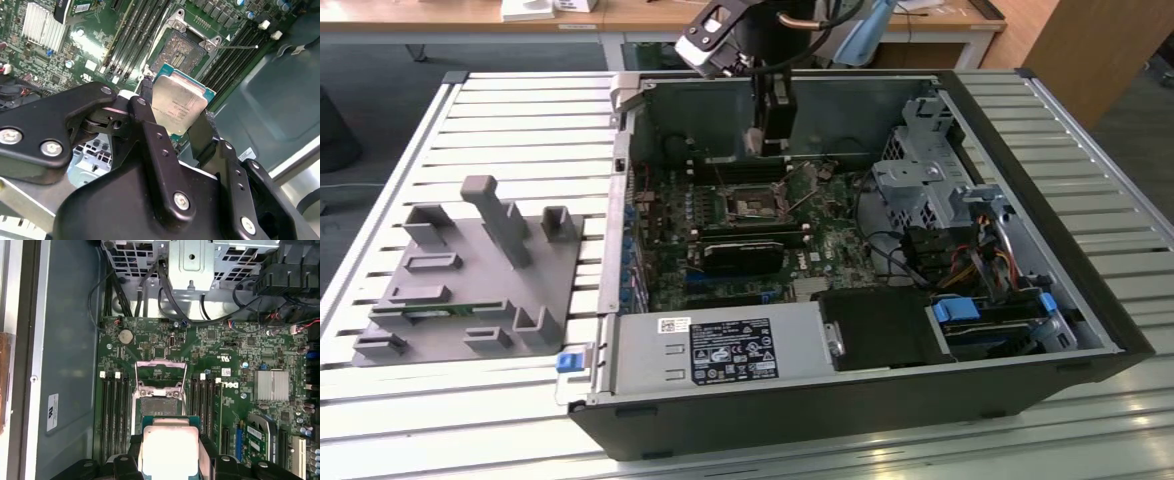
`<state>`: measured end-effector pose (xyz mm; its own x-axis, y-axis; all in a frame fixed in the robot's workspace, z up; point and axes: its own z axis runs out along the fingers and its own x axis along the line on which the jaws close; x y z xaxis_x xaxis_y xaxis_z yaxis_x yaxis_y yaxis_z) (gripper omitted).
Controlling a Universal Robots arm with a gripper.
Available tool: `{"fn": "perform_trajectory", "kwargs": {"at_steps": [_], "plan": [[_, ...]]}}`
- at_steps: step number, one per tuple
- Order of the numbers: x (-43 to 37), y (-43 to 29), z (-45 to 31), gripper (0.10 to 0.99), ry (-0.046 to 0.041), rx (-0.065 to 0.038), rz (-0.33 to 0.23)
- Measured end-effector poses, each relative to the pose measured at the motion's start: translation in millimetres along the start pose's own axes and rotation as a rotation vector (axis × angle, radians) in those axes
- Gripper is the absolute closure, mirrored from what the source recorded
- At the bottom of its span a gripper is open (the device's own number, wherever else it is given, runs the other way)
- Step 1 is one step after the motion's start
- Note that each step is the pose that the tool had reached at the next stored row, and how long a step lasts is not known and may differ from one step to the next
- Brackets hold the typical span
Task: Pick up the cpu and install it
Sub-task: 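Place the cpu into insertion slot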
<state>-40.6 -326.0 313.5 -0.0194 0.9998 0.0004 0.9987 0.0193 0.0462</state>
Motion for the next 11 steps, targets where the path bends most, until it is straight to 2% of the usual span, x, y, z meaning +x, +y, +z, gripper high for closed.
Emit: {"fn": "perform_trajectory", "kwargs": {"at_steps": [6,11], "plan": [[0.2,-0.6,10.3,0.553,0.0002,0.002,-0.002],[0.2,-0.6,12.3,0.553,-0.0011,0.002,-0.003]]}}
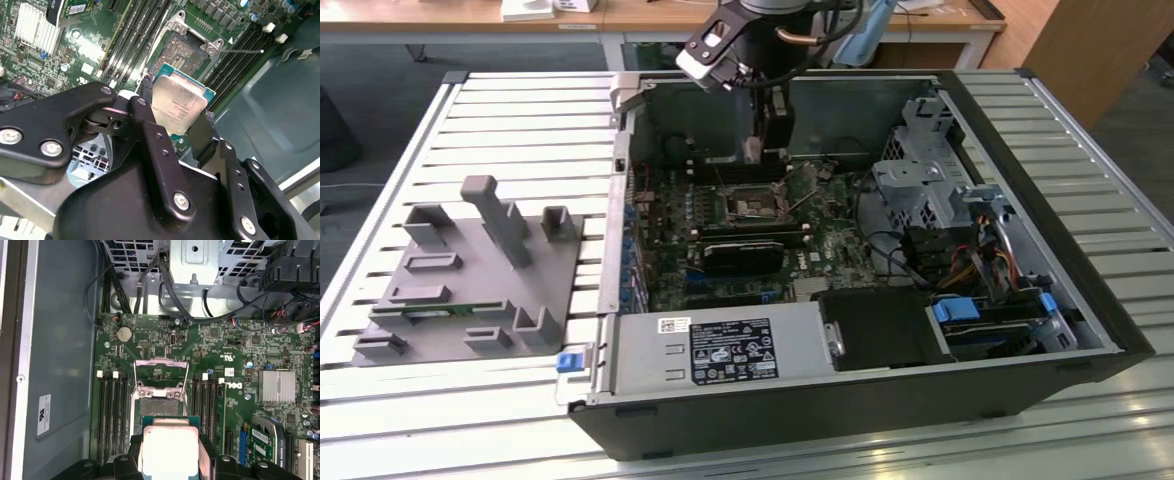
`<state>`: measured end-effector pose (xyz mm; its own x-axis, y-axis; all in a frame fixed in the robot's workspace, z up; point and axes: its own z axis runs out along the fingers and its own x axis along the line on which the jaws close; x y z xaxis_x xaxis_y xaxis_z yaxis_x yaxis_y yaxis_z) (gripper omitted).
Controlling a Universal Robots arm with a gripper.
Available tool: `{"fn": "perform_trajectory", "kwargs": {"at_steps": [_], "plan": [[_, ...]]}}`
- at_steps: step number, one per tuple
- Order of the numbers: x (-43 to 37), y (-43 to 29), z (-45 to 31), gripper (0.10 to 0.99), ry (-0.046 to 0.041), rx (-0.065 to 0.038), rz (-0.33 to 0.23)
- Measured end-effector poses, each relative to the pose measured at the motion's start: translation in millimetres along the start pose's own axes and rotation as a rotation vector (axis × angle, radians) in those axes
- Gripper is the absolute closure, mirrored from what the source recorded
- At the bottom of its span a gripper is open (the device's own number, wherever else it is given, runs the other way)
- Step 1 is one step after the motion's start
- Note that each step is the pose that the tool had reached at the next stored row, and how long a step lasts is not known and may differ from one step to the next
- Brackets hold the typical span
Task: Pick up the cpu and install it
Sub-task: 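Place the cpu into insertion slot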
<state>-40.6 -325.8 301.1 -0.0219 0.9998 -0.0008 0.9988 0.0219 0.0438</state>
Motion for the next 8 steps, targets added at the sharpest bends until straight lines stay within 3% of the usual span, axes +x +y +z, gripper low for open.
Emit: {"fn": "perform_trajectory", "kwargs": {"at_steps": [8], "plan": [[0.0,-0.6,5.5,0.553,-0.0032,0.0,0.0]]}}
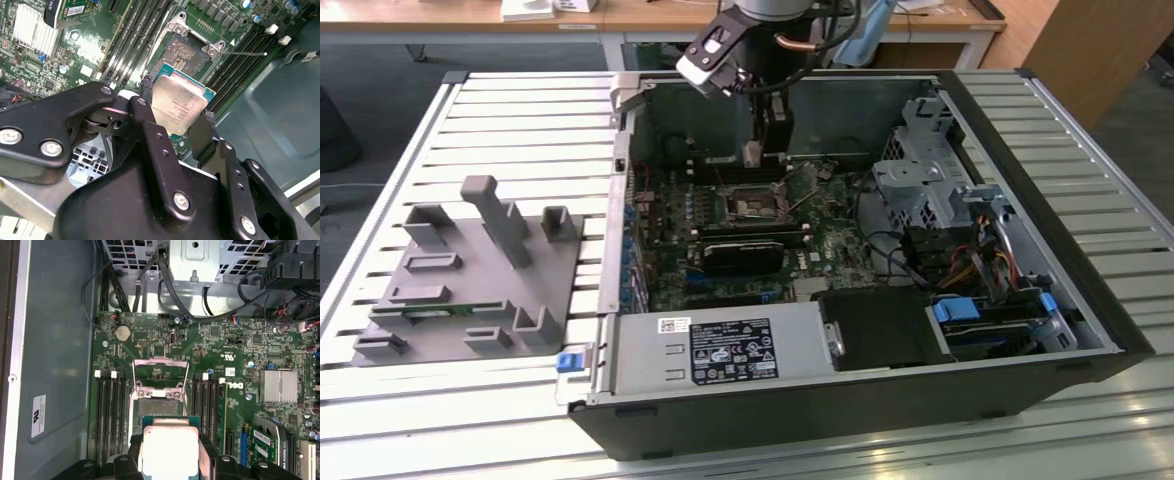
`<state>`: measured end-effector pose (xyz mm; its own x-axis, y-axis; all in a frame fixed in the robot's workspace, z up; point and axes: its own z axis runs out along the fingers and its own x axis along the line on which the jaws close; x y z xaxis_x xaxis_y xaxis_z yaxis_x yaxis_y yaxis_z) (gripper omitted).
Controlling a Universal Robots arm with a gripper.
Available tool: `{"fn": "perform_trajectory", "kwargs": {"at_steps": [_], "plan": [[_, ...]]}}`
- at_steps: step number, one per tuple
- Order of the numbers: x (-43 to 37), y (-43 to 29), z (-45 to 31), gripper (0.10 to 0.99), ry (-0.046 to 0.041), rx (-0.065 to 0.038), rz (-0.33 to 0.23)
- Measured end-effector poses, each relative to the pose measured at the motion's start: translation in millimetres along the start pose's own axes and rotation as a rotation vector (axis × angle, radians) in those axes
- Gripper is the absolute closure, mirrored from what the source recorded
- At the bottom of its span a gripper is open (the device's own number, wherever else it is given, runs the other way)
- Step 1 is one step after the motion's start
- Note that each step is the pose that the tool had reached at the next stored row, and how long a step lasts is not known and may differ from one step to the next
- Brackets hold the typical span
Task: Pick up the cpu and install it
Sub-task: 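Place the cpu into insertion slot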
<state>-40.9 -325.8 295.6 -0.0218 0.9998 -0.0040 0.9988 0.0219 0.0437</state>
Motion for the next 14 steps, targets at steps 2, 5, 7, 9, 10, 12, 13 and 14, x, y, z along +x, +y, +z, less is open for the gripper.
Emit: {"fn": "perform_trajectory", "kwargs": {"at_steps": [2,5,7,9,10,12,13,14], "plan": [[0.0,-0.1,0.5,0.553,-0.0012,0.0,0.0],[0.0,-0.3,2.3,0.553,-0.0013,0.0,0.0],[0.0,-0.3,3.8,0.553,-0.0012,0.0,0.0],[0.0,-0.4,5.1,0.553,-0.0013,0.0,0.0],[0.0,-0.6,5.6,0.553,-0.0014,0.0,0.0],[0.0,-0.9,7.2,0.553,-0.0014,0.0,0.0],[0.0,-1.0,8.2,0.553,-0.0013,0.0,-0.002],[0.1,-1.0,9.1,0.553,-0.0011,0.0,-0.006]]}}
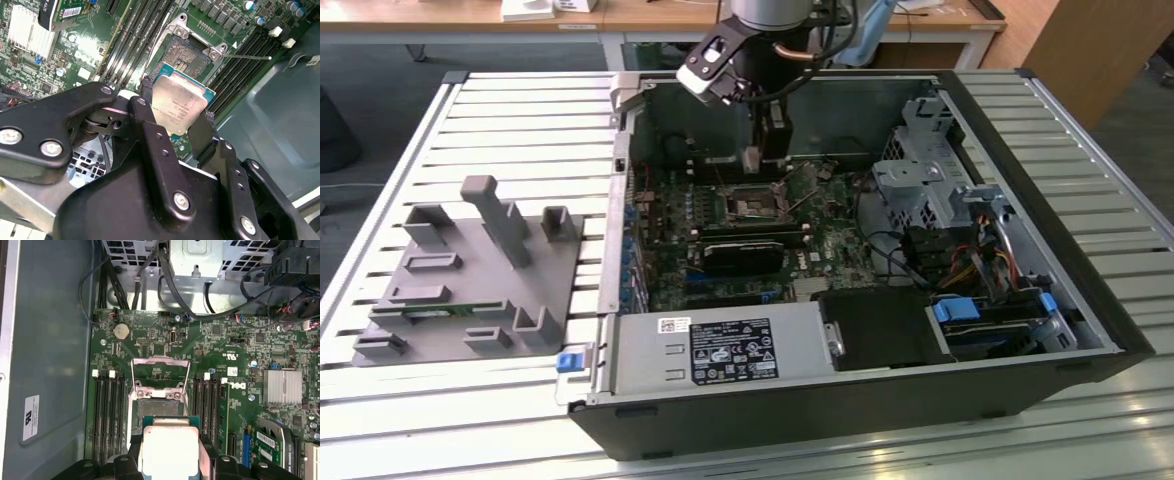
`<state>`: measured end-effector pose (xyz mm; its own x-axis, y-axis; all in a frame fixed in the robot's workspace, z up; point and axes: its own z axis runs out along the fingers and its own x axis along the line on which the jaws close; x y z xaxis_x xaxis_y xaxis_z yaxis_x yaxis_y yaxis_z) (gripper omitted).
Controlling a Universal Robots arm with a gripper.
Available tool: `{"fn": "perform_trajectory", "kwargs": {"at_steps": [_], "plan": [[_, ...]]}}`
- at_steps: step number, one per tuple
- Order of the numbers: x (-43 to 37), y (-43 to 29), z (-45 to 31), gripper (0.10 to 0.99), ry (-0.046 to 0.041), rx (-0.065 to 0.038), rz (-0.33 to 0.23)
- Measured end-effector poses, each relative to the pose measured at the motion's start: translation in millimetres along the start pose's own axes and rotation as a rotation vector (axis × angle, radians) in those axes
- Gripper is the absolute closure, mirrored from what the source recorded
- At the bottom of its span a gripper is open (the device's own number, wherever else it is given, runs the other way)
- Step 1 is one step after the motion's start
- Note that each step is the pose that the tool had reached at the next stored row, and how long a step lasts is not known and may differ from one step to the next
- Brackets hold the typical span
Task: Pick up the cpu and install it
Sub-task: 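Place the cpu into insertion slot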
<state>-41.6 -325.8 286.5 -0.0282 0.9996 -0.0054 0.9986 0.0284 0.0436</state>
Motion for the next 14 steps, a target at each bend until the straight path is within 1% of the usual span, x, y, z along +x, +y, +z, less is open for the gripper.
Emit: {"fn": "perform_trajectory", "kwargs": {"at_steps": [3,5,10,14], "plan": [[0.1,-0.2,3.1,0.553,0.001,0.0,-0.022],[0.2,-0.3,5.6,0.553,0.0011,0.0,-0.023],[0.3,-0.5,9.6,0.553,0.0002,0.0,-0.002],[0.4,-0.7,12.9,0.553,0.0001,0.0,0.0]]}}
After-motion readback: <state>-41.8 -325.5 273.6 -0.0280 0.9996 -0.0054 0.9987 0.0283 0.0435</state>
